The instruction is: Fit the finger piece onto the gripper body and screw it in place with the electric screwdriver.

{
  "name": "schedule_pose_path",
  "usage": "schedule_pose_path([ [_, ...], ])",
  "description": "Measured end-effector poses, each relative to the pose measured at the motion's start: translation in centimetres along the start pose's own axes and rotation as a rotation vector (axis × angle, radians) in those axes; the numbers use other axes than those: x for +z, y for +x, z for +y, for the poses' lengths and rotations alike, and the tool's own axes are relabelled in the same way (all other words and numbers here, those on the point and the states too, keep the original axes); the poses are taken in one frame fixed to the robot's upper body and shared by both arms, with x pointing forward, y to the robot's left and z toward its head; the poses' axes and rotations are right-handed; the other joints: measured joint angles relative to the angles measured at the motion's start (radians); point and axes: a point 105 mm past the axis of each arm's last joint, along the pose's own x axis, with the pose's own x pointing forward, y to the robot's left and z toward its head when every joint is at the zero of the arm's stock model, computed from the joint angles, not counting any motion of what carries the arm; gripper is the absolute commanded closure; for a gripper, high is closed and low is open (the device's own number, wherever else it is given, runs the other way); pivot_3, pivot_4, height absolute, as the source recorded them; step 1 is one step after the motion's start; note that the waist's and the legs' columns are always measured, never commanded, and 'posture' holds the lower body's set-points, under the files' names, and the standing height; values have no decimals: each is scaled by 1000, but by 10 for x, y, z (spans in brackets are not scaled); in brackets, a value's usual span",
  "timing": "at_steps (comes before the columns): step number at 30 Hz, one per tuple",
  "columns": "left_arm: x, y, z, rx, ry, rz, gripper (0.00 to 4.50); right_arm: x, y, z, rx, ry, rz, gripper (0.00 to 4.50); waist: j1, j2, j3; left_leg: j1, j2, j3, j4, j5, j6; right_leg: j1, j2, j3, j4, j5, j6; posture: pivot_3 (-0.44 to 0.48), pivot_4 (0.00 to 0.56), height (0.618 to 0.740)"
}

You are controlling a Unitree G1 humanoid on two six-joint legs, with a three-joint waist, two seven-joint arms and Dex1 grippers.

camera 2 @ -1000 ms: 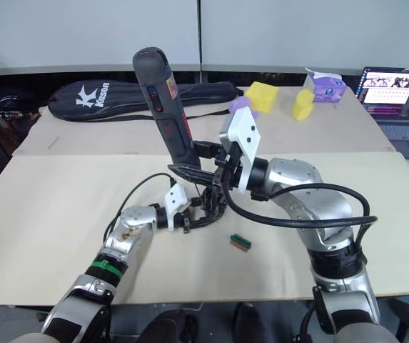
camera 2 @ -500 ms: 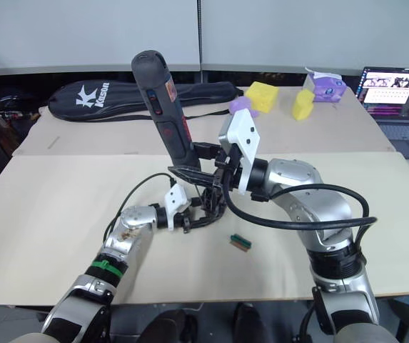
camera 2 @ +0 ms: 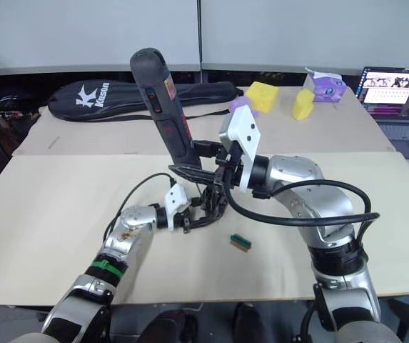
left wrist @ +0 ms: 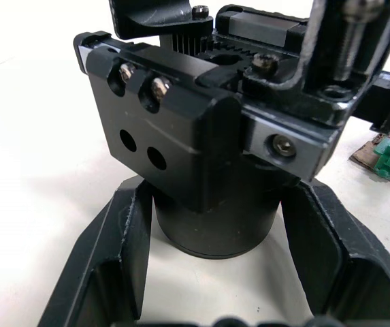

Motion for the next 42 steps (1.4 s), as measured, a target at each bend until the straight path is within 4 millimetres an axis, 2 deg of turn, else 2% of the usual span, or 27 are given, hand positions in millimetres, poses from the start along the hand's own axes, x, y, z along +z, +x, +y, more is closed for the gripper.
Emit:
schedule_pose_path([
  [26, 0, -2, 1, 1, -1, 2, 2222, -5, 1, 1, -32, -19, -35, 2572, 0, 0, 0, 0, 0, 0, 0, 0, 0, 0, 0, 0, 0, 0, 0, 0, 150, 723],
  [30, -1, -2, 1, 2, -3, 0, 2222, -12, -1, 3, -57, 10, -38, 2572, 0, 0, 0, 0, 0, 0, 0, 0, 0, 0, 0, 0, 0, 0, 0, 0, 150, 723],
  [42, 0, 0, 2, -4, -6, 4, 2222, -16, -3, 2, -100, 22, -57, 2572, 0, 0, 0, 1, 0, 0, 0, 0, 0, 2, 0, 0, 0, 0, 0, 0, 150, 723],
])
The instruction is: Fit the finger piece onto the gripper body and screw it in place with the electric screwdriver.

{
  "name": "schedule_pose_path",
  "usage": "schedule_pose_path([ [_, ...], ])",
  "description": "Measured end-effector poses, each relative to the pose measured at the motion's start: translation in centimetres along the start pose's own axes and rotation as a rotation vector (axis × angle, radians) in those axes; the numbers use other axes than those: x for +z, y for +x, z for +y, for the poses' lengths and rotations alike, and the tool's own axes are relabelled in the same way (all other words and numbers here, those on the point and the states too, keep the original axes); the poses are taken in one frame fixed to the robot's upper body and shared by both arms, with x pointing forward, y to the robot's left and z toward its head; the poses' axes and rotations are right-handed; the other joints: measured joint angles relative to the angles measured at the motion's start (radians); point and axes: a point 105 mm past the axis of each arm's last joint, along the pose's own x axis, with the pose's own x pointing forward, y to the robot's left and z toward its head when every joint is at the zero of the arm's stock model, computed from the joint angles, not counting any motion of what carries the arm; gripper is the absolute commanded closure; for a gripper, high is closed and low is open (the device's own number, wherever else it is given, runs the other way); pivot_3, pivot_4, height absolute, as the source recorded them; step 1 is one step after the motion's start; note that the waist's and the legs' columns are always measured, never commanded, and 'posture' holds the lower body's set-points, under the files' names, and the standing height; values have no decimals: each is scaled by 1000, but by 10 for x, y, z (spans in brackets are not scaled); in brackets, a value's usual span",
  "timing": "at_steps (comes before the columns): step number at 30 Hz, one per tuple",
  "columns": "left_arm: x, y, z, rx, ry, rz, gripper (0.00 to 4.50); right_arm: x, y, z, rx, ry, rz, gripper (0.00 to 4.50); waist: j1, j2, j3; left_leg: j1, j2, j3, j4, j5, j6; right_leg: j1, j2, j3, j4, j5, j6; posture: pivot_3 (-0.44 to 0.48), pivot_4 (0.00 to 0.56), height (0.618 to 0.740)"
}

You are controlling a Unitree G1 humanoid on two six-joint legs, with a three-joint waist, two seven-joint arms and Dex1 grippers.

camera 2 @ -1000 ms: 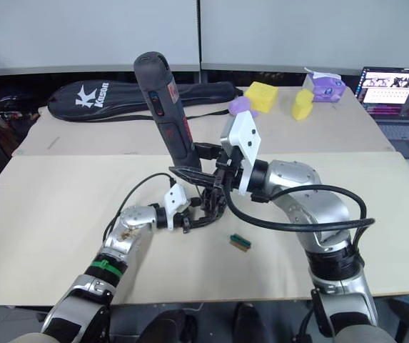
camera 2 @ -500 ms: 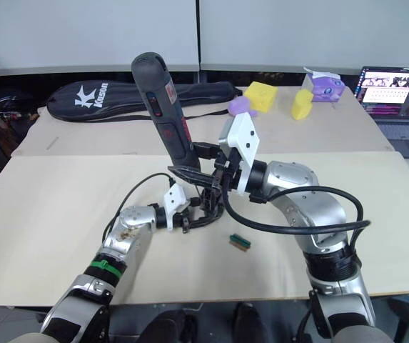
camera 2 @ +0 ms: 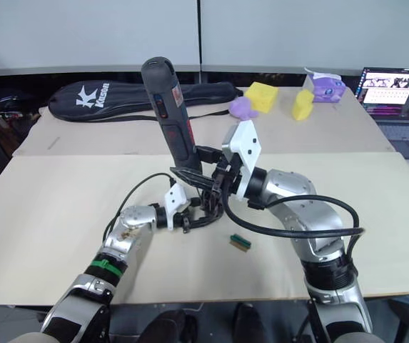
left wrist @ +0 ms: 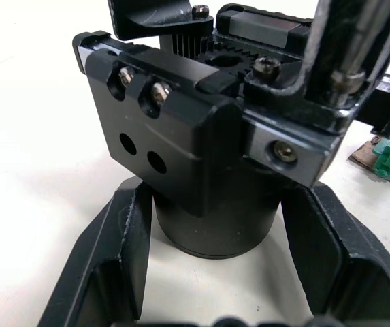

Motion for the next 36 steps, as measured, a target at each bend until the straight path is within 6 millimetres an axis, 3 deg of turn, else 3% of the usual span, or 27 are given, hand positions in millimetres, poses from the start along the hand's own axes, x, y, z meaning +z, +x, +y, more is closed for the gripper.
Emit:
schedule_pose_path([
  [6, -1, 0, 1, 0, 1, 1, 2222, -3, -8, -10, -32, 45, -14, 2572, 0, 0, 0, 2, 0, 0, 0, -1, 1, 1, 0, 0, 0, 0, 0, 0, 150, 723],
  [23, -2, 2, 2, -15, -1, 7, 2222, -5, -12, -4, 52, 32, 46, 2572, 2, 0, -1, 4, 0, 0, 0, -2, 3, 4, 0, 0, 0, 0, 0, 0, 150, 723],
  [36, -5, 2, 2, -20, -9, 18, 2222, -10, -13, -4, 100, 19, 83, 2572, 3, 0, -1, 19, 1, -1, -8, -4, 7, 19, 0, -1, -8, 0, 0, 0, 150, 723],
])
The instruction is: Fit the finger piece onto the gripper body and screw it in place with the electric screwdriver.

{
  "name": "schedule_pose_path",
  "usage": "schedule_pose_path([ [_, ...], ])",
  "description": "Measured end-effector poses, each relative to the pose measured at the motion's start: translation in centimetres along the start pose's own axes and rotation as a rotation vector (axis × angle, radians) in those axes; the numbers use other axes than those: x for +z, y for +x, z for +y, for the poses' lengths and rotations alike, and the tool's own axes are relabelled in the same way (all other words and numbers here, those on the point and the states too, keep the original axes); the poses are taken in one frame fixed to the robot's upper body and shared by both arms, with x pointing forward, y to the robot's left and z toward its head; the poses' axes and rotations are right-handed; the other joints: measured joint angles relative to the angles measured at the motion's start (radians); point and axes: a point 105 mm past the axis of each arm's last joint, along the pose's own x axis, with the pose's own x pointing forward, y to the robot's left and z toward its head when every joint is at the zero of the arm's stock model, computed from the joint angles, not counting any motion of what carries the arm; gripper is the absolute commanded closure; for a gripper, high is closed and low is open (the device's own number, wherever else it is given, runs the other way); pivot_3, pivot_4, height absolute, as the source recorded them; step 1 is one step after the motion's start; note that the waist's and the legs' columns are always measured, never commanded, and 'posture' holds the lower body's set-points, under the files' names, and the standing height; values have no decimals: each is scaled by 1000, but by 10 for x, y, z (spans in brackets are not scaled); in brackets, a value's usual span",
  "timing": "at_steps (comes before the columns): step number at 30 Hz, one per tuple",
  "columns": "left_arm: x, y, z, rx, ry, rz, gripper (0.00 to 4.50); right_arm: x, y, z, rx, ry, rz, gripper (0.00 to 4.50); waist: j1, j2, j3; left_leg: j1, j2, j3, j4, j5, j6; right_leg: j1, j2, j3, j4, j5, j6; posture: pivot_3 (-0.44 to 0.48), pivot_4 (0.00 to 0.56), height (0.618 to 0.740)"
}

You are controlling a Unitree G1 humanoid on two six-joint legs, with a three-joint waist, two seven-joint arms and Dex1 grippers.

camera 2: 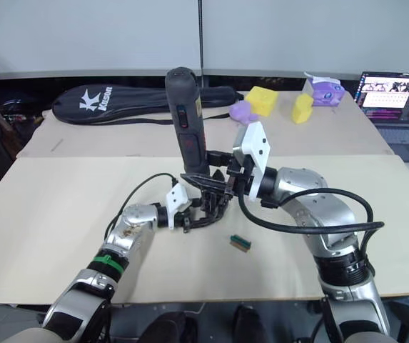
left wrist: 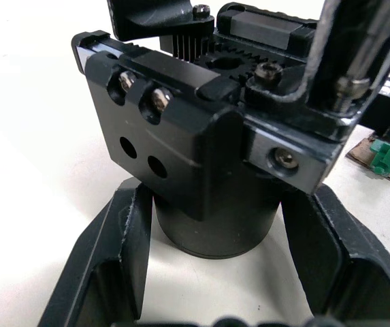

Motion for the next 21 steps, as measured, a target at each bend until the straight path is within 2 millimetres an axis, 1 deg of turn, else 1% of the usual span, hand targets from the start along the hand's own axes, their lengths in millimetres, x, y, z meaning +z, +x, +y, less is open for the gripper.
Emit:
schedule_pose_path([
  [9, -1, 0, 0, -1, 0, 6, 2222, -2, 4, -7, -17, 18, 16, 2572, 0, 0, -2, 3, 1, 0, -4, 0, -1, 1, 0, 0, -4, 0, 0, 0, 150, 723],
  [17, -1, 0, -1, -3, 2, 10, 2222, -4, 3, 3, 20, -35, 17, 2572, 1, 0, -3, 6, 2, 0, -5, 0, -1, 2, 0, 0, -6, 0, 0, 0, 150, 723],
  [21, -2, 0, -1, -3, 2, 10, 2222, -4, 2, 4, 18, -48, 19, 2572, 1, 0, -3, 6, 2, 0, -5, 0, -1, 2, 0, 0, -6, 0, 0, 0, 150, 723],
])
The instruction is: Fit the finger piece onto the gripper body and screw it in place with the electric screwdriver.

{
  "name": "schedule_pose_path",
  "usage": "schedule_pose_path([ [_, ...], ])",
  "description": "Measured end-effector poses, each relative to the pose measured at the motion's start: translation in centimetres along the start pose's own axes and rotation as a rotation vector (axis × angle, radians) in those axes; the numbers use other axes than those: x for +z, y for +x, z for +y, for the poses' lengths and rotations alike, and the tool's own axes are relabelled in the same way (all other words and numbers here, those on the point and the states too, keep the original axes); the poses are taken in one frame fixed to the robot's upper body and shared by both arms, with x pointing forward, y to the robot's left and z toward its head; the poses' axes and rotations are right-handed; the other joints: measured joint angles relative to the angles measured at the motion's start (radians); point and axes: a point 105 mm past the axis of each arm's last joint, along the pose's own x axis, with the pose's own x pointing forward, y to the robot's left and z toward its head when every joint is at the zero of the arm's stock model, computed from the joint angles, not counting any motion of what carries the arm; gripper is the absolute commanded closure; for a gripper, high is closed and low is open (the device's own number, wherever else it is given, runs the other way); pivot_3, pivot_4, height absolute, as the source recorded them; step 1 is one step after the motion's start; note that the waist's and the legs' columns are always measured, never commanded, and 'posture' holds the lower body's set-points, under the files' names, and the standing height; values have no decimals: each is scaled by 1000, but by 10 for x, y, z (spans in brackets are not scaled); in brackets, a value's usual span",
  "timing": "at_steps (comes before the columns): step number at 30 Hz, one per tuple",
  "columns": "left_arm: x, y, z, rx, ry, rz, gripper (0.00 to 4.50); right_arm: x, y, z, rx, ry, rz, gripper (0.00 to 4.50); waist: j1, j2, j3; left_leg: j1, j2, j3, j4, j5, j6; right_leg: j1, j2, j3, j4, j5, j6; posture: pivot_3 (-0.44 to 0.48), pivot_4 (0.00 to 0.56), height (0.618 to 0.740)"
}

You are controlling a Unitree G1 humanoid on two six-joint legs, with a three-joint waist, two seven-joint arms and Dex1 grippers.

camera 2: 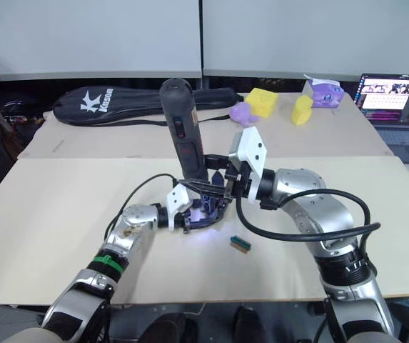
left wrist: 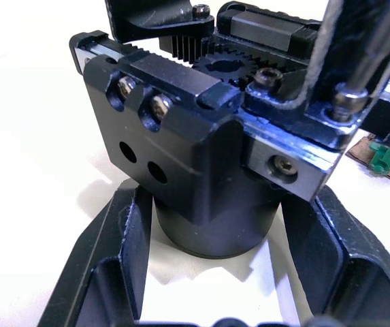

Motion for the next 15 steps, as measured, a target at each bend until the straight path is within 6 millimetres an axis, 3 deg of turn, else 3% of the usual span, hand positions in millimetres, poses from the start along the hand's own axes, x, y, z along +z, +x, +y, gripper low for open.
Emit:
schedule_pose_path([
  [15, 0, 0, 0, -1, 0, 0, 2222, 0, -5, 4, -4, -16, 13, 2572, 1, 0, 0, 0, 1, 0, -1, 0, 0, 0, 0, 0, -1, 0, 0, 0, 150, 723],
])
